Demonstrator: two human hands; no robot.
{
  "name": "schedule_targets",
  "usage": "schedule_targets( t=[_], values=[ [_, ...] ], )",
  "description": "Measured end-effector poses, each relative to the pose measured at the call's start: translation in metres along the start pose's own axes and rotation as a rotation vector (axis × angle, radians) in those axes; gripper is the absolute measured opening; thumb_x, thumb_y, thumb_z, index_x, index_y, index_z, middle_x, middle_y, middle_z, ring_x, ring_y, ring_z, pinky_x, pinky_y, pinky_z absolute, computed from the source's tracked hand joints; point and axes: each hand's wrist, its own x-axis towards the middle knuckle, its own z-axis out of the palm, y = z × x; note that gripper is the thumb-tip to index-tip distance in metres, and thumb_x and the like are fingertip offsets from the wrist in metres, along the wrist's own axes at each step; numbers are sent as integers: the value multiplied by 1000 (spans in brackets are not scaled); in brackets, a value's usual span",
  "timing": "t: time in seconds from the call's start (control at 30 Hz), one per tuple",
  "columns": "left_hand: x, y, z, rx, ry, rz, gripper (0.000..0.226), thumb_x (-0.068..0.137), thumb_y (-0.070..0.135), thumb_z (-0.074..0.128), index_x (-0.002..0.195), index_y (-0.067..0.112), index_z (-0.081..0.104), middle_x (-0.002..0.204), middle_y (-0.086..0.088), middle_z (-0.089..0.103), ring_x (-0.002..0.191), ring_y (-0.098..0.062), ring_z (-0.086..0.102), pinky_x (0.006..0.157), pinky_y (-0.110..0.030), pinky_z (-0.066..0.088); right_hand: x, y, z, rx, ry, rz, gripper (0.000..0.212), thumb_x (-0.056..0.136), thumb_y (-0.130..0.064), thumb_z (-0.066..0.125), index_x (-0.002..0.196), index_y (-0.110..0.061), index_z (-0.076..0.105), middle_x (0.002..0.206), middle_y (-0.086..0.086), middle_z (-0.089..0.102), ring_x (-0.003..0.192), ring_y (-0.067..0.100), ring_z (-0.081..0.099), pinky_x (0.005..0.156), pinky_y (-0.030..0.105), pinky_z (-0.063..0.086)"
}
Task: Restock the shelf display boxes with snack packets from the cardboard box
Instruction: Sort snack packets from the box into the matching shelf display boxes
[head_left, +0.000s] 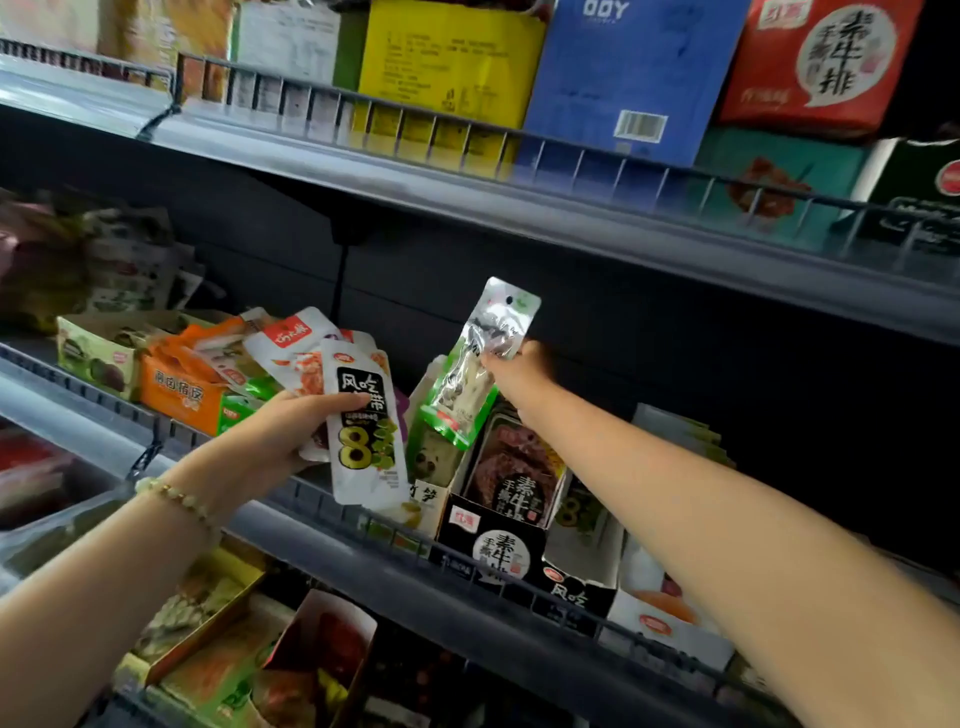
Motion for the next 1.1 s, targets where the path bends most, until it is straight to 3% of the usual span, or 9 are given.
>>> schedule_targets(
  t=[0.13, 0.27, 0.47, 0.57, 0.63, 0.77, 0.87, 1.0, 1.1],
  values=[
    [7, -11, 1, 24, -33, -22, 9, 88, 14, 66, 95, 9, 65, 77, -6, 76, 64, -19, 73, 50, -24, 57, 17, 16, 18, -242, -108, -87, 12, 88, -15, 64, 97, -12, 58, 84, 0, 59, 88, 21, 60, 74, 27, 46],
    [9, -22, 0, 14, -60, -37, 10, 88, 15, 66, 96, 9, 65, 80, -7, 76, 66, -19, 73, 51, -24, 57, 28, 25, 15, -486, -181, -264, 19, 76, -6, 75, 85, -14, 60, 86, 2, 63, 84, 18, 60, 74, 29, 48],
    [2, -29, 7, 7, -81, -31, 12, 85, 16, 68, 96, 11, 66, 82, -6, 76, 70, -20, 74, 67, -32, 57, 35, 35, 10, -442, -137, -324, 30, 81, 1, 66, 78, -26, 54, 79, -6, 58, 78, 13, 59, 71, 30, 52],
    [-9, -27, 14, 18, -102, -22, 17, 82, 17, 71, 96, 10, 67, 84, -8, 76, 72, -22, 74, 73, -34, 57, 18, 21, -1, -318, -40, -436, 17, 87, -6, 62, 85, -22, 58, 85, -8, 59, 74, 6, 54, 72, 27, 50],
    [-18, -25, 21, 33, -133, -12, 21, 80, 19, 73, 97, 9, 67, 86, -9, 76, 75, -23, 74, 76, -34, 57, -6, 5, -11, -192, -130, -488, 7, 89, -17, 65, 86, -21, 60, 85, -9, 60, 77, 7, 56, 74, 25, 48],
    [-39, -23, 45, 58, -222, 58, 24, 78, 18, 73, 101, 11, 66, 87, -6, 76, 77, -21, 74, 63, -27, 59, -57, -8, -36, -238, -533, -235, 32, 80, -46, 70, 99, -21, 62, 98, 0, 68, 86, 14, 63, 71, 28, 51],
    [-52, -21, 68, 70, -288, 88, 28, 79, 17, 73, 106, 13, 64, 88, -5, 76, 78, -20, 74, 60, -24, 57, -76, -3, -69, -243, -694, -62, 37, 83, -38, 69, 108, -9, 67, 95, 3, 72, 80, 15, 67, 65, 23, 51],
    [-56, -24, 92, 23, -248, 88, 35, 82, 38, 67, 109, 16, 67, 94, -3, 76, 82, -20, 72, 69, -29, 55, -78, 14, -114, -150, -605, 23, 19, 85, -26, 69, 98, -12, 69, 93, 4, 73, 84, 15, 68, 72, 25, 57],
    [-53, -23, 106, -65, -204, 106, 25, 87, 31, 64, 109, 18, 66, 93, 3, 76, 85, -17, 72, 83, -35, 56, -67, 18, -154, -162, -403, 29, 22, 82, -22, 72, 101, -13, 67, 97, 6, 71, 88, 20, 68, 85, 35, 55]
  ],
)
